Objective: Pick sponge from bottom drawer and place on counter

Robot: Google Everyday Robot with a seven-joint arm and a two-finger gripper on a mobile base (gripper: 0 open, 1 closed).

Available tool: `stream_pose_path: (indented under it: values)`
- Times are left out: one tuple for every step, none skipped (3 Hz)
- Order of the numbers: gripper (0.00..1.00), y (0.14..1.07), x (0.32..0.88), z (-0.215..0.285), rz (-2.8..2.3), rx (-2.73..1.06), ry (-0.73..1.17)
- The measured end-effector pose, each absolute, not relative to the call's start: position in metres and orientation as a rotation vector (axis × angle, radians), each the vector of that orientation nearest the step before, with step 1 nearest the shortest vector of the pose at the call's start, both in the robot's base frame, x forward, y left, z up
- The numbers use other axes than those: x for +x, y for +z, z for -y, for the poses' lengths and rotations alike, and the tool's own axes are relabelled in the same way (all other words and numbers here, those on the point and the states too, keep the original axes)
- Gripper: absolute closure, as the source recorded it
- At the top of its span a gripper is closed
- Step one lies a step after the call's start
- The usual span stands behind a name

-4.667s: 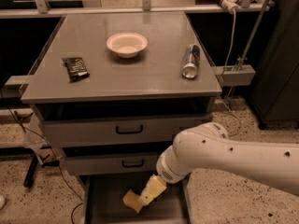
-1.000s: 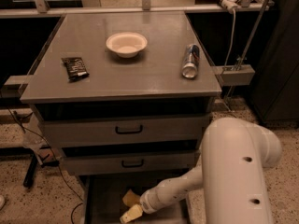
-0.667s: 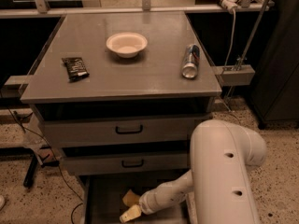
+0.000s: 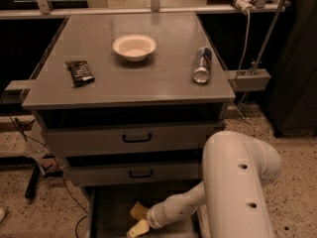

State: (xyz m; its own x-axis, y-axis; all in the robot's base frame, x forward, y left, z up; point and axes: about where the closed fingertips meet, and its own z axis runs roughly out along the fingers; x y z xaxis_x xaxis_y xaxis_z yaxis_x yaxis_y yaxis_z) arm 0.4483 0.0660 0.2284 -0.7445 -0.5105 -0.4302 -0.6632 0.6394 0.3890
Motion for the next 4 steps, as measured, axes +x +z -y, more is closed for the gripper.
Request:
stream_pose_path:
  values:
    - [0.0,0.216,0.465,-0.079,-2.521,-0.979,0.773]
    - [0.0,0.208,0.486,-0.086,-2.465,-0.984,0.759]
    - [0.0,0.194,0.499,-0.088,-2.445,-0.976,0.75]
    - [0.0,0.172,0.508,-0.083,-2.449,-0.979,0.728]
